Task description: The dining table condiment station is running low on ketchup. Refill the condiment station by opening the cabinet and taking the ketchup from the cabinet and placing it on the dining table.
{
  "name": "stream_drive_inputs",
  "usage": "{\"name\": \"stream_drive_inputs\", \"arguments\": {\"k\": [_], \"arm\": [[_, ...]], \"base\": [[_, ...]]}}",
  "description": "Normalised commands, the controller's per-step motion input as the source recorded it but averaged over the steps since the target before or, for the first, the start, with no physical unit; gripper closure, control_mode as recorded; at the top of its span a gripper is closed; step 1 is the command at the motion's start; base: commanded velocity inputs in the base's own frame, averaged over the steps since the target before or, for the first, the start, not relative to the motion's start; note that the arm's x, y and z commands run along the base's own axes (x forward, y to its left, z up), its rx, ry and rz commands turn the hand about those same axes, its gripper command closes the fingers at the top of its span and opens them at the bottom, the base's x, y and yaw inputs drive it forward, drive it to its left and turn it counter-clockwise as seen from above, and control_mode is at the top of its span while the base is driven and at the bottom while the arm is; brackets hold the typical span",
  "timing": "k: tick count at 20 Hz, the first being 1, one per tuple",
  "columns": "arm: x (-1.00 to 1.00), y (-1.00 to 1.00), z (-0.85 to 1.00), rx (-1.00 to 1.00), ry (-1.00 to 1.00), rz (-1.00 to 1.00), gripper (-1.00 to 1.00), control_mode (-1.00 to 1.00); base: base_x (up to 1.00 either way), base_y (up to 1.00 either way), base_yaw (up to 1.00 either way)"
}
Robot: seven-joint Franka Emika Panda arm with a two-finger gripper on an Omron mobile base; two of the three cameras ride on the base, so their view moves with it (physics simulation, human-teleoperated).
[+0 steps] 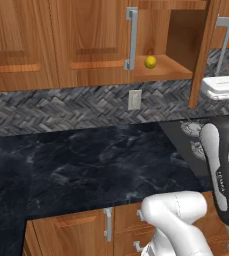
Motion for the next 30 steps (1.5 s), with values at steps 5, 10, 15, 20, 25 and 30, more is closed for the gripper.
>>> {"name": "stream_drive_inputs", "arguments": {"k": [5,10,15,20,25,30], "arm": [[-0.17,0.77,0.32,-0.19,0.02,-0.08,-1.00,-1.00],[0.02,1.00,0.06,-0.23,0.10,-0.14,-1.00,-1.00],[0.38,0.54,-0.03,-0.18,0.24,-0.13,-1.00,-1.00],[0.94,0.22,-0.31,-0.16,0.32,-0.09,-1.00,-1.00],[1.00,0.00,-0.49,-0.11,0.21,-0.01,-1.00,-1.00],[0.47,-0.37,-0.34,-0.06,0.15,0.00,-1.00,-1.00]], "base": [[0.00,0.00,0.00],[0.00,0.00,0.00],[0.00,0.00,0.00],[0.00,0.00,0.00],[0.00,0.00,0.00],[0.00,0.00,0.00]]}}
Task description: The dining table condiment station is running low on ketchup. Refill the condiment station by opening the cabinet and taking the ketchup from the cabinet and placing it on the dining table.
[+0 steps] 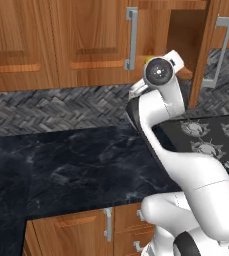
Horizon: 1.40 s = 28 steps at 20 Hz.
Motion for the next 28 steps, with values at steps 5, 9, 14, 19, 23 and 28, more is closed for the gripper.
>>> {"name": "stream_drive_inputs", "arguments": {"k": [5,9,14,19,23,28], "arm": [[0.00,-0.97,-0.21,0.00,0.00,0.00,-1.00,-1.00],[-0.28,-0.97,-0.03,0.00,0.00,0.00,-1.00,-1.00],[-0.38,-0.92,0.00,0.00,0.00,-0.01,-1.00,-1.00],[0.00,-0.94,0.00,0.01,0.00,0.00,-1.00,-1.00],[0.00,-0.22,0.00,0.00,-0.01,0.00,-1.00,-1.00],[-0.02,0.60,-0.01,0.00,-0.07,0.01,-1.00,-1.00]], "base": [[0.00,0.00,0.00],[0.00,0.00,0.00],[0.00,0.00,0.00],[0.00,0.00,0.00],[0.00,0.00,0.00],[0.00,0.00,0.00]]}}
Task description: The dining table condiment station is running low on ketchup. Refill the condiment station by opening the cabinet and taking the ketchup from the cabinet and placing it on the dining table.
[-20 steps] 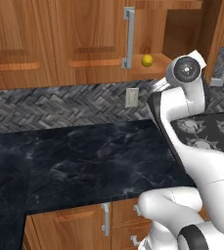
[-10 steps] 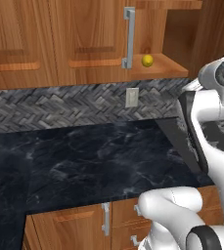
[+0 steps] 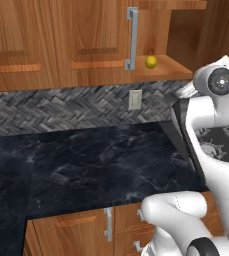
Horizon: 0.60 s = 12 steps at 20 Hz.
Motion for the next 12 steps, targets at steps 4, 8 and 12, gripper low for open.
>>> {"name": "stream_drive_inputs", "arguments": {"k": [4,8,12], "arm": [[0.00,1.00,-0.01,0.05,-0.21,0.00,-1.00,-1.00],[0.00,1.00,-0.08,0.21,-0.29,0.02,-1.00,-1.00],[0.00,0.99,-0.08,0.28,-0.36,0.12,-1.00,-1.00]], "base": [[0.00,0.00,0.00],[0.00,0.00,0.00],[0.00,0.00,0.00]]}}
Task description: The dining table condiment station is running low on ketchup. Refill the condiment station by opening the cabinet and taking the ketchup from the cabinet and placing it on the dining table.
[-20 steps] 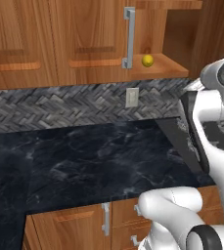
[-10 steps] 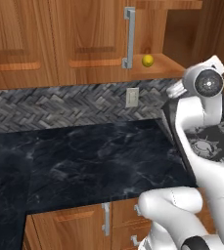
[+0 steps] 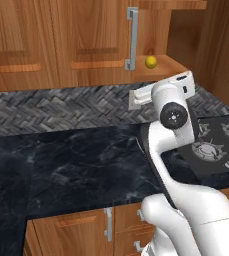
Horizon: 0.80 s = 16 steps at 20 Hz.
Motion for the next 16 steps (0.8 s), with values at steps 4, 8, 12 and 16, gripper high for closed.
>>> {"name": "stream_drive_inputs", "arguments": {"k": [4,8,12,16], "arm": [[0.00,0.65,0.00,0.38,-0.41,0.18,-1.00,-1.00],[0.06,0.54,0.18,0.31,-0.34,0.08,-1.00,-1.00],[0.22,0.08,0.50,0.05,-0.19,0.00,-1.00,-1.00],[0.49,0.00,0.43,0.01,-0.05,0.01,-1.00,-1.00]], "base": [[0.00,0.00,0.00],[0.00,0.00,0.00],[0.00,0.00,0.00],[0.00,0.00,0.00]]}}
